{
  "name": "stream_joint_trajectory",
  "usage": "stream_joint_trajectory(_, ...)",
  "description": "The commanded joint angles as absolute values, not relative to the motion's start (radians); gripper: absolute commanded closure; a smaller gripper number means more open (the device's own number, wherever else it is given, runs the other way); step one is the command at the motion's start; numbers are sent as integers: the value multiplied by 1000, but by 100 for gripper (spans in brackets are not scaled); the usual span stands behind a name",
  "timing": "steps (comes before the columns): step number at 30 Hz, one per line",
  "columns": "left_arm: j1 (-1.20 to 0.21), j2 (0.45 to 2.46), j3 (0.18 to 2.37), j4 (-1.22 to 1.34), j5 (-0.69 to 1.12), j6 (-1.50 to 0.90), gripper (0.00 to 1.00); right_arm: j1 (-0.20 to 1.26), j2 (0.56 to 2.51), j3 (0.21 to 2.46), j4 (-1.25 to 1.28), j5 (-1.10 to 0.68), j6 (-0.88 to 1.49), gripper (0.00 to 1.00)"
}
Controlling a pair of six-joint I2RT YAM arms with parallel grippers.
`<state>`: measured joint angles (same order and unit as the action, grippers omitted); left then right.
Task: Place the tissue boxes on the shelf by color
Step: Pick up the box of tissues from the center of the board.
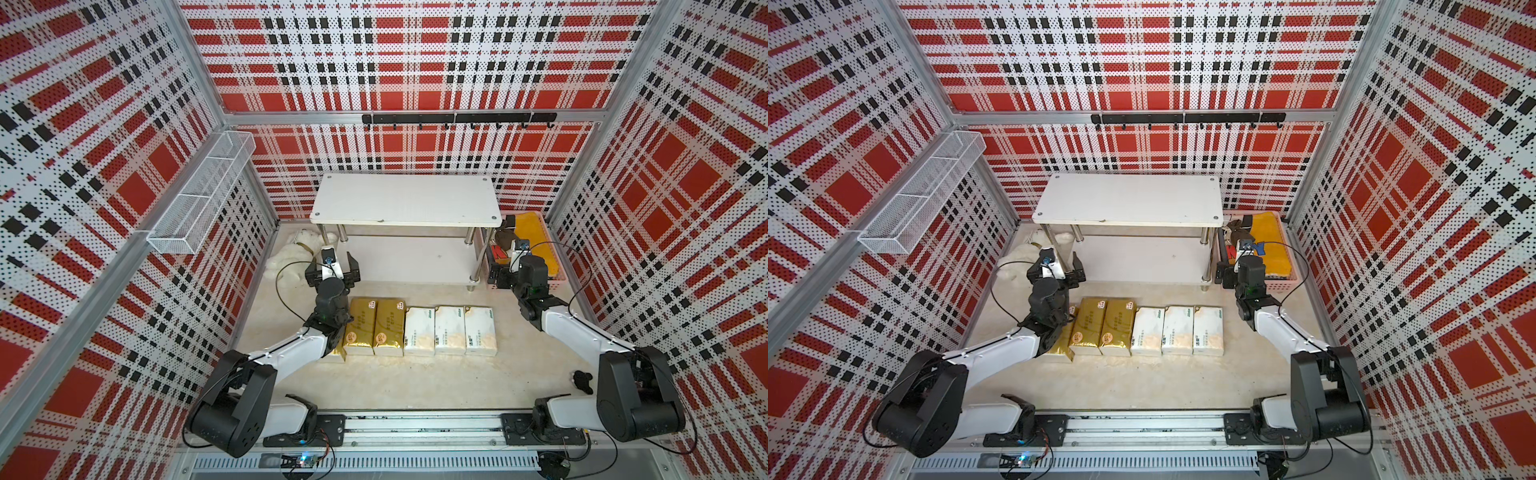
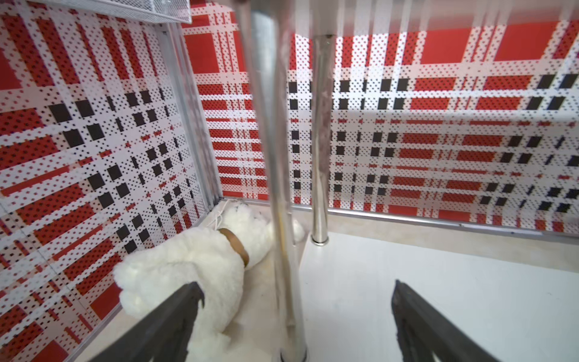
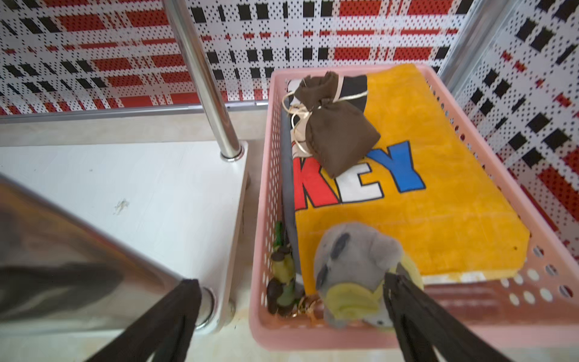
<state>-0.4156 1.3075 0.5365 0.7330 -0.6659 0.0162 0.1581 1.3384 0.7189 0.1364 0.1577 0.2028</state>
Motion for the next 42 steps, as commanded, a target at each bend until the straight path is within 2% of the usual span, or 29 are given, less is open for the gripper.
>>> stream_joint_trajectory(1,-438,1247,589,502,-766,-100,1,193,1287,745,-29,192,268,0)
stream_joint_trajectory(4,-438,1207,617,364,-754,-265,1,247,1255,765,-29,192,268,0)
stream_joint_trajectory(12,-525,1222,659,74,-879,-485,1,388,1226,770,-29,192,268,0)
stream_joint_trajectory(17,-527,1261,705,-97,-899,-586,1,441,1220,766,-37,194,268,0)
stream_joint_trajectory(18,-522,1255,706,-112,-892,-593,1,444,1220,757,-514,150,583,1)
stream_joint_trajectory(25,-379,1146,693,-173,-746,-629,0,472,1234,704,-594,109,687,6)
stream_joint_trajectory(28,-342,1104,678,-183,-738,-631,0,474,1223,676,-577,102,693,7)
stream_joint_trajectory(32,-337,1090,694,-224,-737,-649,0,492,1224,653,-547,74,716,8)
stream_joint_trajectory(42,-336,1091,712,-267,-742,-655,0,552,1223,704,-582,137,754,6)
